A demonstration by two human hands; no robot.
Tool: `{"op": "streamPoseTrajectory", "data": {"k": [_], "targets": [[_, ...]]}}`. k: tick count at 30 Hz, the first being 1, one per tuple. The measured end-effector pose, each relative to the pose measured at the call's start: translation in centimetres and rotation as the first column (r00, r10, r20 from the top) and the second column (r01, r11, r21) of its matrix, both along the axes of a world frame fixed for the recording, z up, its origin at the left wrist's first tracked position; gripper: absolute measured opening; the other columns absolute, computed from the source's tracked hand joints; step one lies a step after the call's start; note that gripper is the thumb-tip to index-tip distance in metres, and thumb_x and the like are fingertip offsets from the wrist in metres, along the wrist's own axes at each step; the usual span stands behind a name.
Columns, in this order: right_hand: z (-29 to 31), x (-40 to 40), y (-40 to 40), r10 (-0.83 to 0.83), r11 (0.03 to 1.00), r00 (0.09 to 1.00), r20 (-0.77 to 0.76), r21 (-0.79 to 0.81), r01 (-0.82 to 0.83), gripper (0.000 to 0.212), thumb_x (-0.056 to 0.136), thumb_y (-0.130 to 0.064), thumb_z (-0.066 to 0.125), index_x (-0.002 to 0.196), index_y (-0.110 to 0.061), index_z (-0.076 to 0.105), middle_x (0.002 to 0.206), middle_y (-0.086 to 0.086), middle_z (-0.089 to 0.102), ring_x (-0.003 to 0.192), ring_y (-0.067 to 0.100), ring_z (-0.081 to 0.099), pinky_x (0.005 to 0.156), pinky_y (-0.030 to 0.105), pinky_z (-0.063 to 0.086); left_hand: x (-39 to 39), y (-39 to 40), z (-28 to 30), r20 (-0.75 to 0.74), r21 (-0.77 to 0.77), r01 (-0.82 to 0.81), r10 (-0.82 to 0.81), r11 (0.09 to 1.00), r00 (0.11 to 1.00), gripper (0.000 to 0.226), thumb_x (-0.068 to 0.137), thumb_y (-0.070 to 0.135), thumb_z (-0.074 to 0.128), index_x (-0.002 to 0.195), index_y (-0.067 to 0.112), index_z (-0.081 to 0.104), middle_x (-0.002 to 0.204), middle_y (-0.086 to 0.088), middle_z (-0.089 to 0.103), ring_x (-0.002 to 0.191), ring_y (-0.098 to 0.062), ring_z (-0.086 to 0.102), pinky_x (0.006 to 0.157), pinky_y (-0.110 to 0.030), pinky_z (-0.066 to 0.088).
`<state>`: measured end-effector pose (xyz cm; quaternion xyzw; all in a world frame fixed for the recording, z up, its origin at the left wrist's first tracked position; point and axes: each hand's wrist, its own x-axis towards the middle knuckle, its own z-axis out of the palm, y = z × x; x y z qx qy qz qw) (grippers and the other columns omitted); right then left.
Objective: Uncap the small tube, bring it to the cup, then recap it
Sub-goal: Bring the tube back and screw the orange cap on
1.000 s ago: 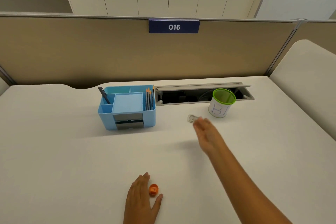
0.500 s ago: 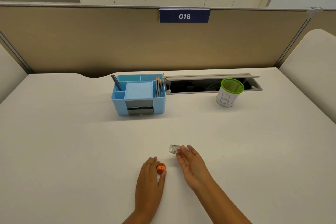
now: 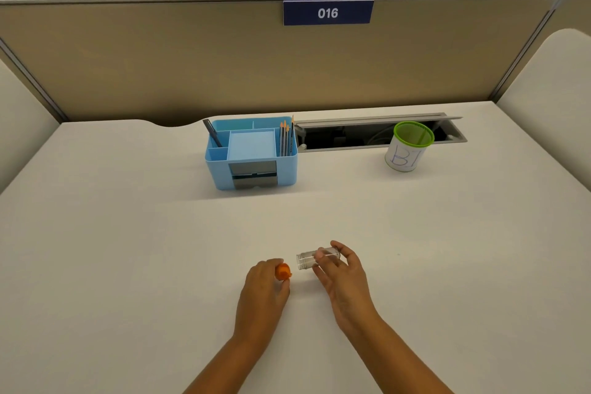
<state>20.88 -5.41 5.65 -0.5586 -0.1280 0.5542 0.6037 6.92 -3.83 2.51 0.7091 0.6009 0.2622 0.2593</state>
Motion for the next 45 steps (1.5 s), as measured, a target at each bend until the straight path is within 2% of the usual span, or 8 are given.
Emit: {"op": "streamPoseTrajectory", "data": {"k": [5,12,20,30,36,40,43,45], "targets": [[-0.1,-0.7,-0.4,0.021,0.999,0.976,0.217,0.029,-0.028,0.035,0.077,-0.012,0.071,0.1,-0.032,0.055,0.1,-0.001,0.069,0.097,0.016,0.065,0.088,0.032,0.052,0.0,0.4,0.6,-0.047,0.027,0.04,-0.038,0.999,0.998,0.037,0.083,0.024,0.061,0.118,0.017,0.052,0.116,-0.004,0.06,0.105,-0.017,0.053,0.085,-0.017,0.036],[0.6,-0.9,-0.4,0.027,0.991,0.949,0.315,0.118,-0.067,0.037,0.076,-0.012,0.073,0.098,-0.035,0.055,0.101,-0.009,0.068,0.086,-0.003,0.066,0.063,0.006,0.049,0.0,0.8,1.6,-0.108,0.087,0.101,-0.091,0.991,0.99,0.037,0.083,0.032,0.06,0.118,0.023,0.052,0.116,0.001,0.061,0.102,-0.013,0.056,0.08,-0.015,0.038],[1.0,-1.2,-0.6,0.042,0.976,0.885,0.463,0.169,-0.134,0.038,0.076,-0.012,0.072,0.097,-0.038,0.054,0.099,-0.017,0.066,0.092,-0.006,0.063,0.071,0.004,0.048,0.6,1.7,2.5,-0.225,0.077,0.142,-0.121,0.987,0.967,0.031,0.085,0.036,0.055,0.114,0.024,0.053,0.112,0.003,0.06,0.093,-0.011,0.056,0.073,-0.016,0.042],[1.4,-0.7,-0.8,-0.053,0.977,0.87,0.491,0.205,-0.057,0.039,0.077,-0.008,0.071,0.097,-0.037,0.054,0.104,-0.012,0.066,0.094,-0.003,0.064,0.071,0.004,0.048,0.7,1.8,2.4,-0.059,-0.011,0.047,-0.048,0.999,0.997,0.031,0.079,0.034,0.064,0.107,0.025,0.053,0.11,0.002,0.062,0.084,-0.005,0.049,0.073,-0.016,0.039],[1.5,-0.7,-0.6,0.016,0.983,0.897,0.443,0.158,-0.095,0.039,0.076,-0.013,0.073,0.097,-0.039,0.054,0.103,-0.014,0.066,0.092,0.0,0.066,0.07,0.009,0.05,0.9,2.0,2.9,0.031,-0.013,0.115,-0.115,0.993,0.993,0.034,0.081,0.028,0.063,0.113,0.024,0.055,0.112,0.002,0.062,0.087,-0.003,0.052,0.079,-0.015,0.039],[2.0,-0.1,-0.3,-0.011,0.987,0.943,0.332,0.154,-0.043,0.036,0.077,-0.012,0.071,0.099,-0.036,0.054,0.099,-0.009,0.068,0.084,-0.004,0.067,0.062,0.006,0.05,0.7,2.1,3.8,0.298,-0.103,0.171,-0.134,0.98,0.945,0.028,0.082,0.021,0.062,0.11,0.025,0.058,0.106,0.001,0.063,0.081,-0.006,0.061,0.073,-0.006,0.046],[2.3,0.1,-0.4,0.018,0.987,0.955,0.295,0.147,-0.064,0.036,0.077,-0.013,0.071,0.1,-0.036,0.055,0.098,-0.009,0.07,0.086,0.0,0.068,0.067,0.013,0.052,0.9,2.1,4.5,0.529,-0.223,0.197,-0.052,0.955,0.847,0.018,0.085,0.021,0.057,0.102,0.026,0.058,0.101,-0.007,0.066,0.078,-0.013,0.069,0.08,-0.023,0.054],[2.5,0.0,-0.3,0.021,0.986,0.96,0.28,0.155,-0.067,0.036,0.077,-0.013,0.071,0.1,-0.036,0.056,0.098,-0.009,0.071,0.089,0.003,0.068,0.073,0.017,0.052,1.1,2.1,4.7,0.596,-0.251,0.197,-0.009,0.948,0.803,0.016,0.086,0.021,0.055,0.101,0.02,0.059,0.098,-0.009,0.067,0.077,-0.016,0.07,0.078,-0.026,0.056]]}}
